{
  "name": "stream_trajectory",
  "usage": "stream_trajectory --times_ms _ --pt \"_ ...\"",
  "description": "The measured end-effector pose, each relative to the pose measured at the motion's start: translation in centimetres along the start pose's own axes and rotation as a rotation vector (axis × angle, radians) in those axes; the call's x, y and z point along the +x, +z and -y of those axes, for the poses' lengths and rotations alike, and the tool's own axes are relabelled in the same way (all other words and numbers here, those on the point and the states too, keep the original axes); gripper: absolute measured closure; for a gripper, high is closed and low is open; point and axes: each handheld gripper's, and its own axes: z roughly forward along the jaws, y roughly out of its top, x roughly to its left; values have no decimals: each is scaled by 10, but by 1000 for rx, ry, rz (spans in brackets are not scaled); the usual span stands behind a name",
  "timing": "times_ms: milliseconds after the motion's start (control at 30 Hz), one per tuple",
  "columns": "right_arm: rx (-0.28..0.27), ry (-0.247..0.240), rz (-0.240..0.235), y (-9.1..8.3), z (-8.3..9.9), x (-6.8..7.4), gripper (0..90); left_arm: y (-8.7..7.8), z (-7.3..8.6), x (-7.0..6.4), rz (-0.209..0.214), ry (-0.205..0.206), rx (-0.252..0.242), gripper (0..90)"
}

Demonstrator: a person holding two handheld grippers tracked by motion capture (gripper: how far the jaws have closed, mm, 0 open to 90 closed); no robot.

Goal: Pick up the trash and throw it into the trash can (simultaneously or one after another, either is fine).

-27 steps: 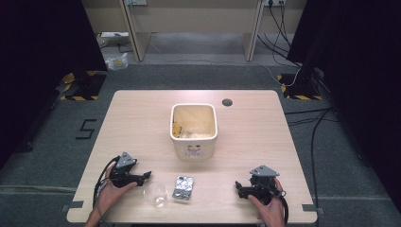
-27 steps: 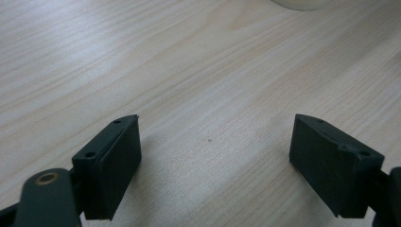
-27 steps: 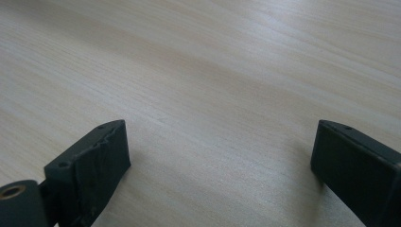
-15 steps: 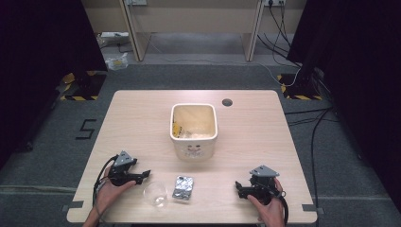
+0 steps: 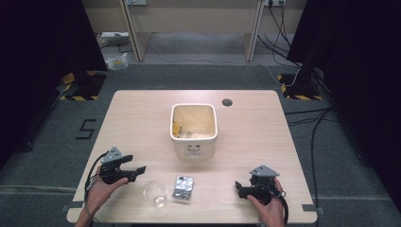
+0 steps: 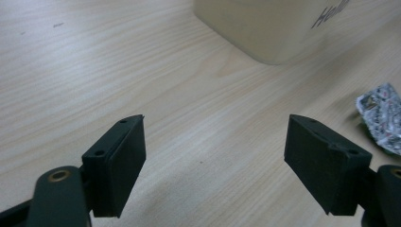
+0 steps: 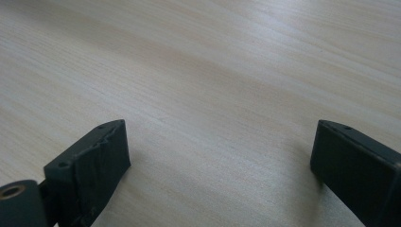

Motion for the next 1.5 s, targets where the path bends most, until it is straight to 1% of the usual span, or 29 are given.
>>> stream_trajectory --times_ms 167,267,300,367,433,767,900,1067,1167,1500 --pt "0 0 0 0 0 0 57 -6 -3 -8 10 5 -4 213" --pt "0 0 0 0 0 0 57 -10 -5 -13 18 3 -16 214" --pt "-1 0 -1 0 0 0 56 -15 -6 -15 10 4 -32 215" --pt "0 0 -1 0 0 0 56 -17 -7 -16 10 2 -35 215" --pt "0 -1 0 0 0 0 57 -22 -8 -19 14 -5 -49 215" --pt "0 -2 0 0 0 0 57 -38 -7 -36 40 -4 -68 215" --pt "0 0 0 0 0 0 56 -41 -6 -43 62 5 -64 214" --pt "0 0 0 0 0 0 56 -43 -8 -50 76 16 -68 213" --pt "0 0 0 0 0 0 56 -45 -9 -54 89 29 -66 212" --pt "-2 0 -1 0 0 0 56 -39 -8 -63 127 47 -38 223"
